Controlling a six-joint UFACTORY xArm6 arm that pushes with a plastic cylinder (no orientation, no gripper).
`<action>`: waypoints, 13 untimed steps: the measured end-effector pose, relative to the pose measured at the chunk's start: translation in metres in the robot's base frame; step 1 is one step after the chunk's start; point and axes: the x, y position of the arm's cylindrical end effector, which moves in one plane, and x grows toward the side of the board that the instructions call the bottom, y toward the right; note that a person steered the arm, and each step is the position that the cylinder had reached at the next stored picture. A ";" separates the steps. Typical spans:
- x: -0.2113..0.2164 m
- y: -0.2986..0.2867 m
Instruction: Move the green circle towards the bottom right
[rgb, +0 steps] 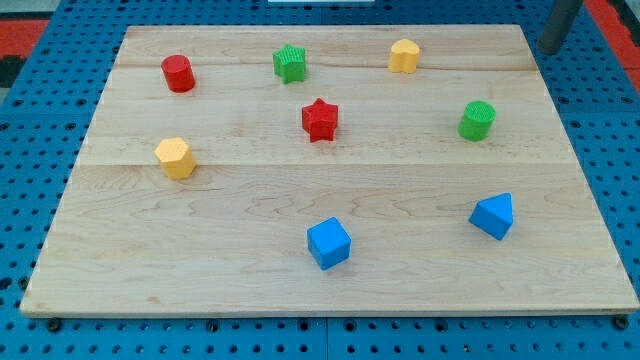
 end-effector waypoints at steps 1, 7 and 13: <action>0.000 0.000; 0.150 -0.136; 0.175 -0.135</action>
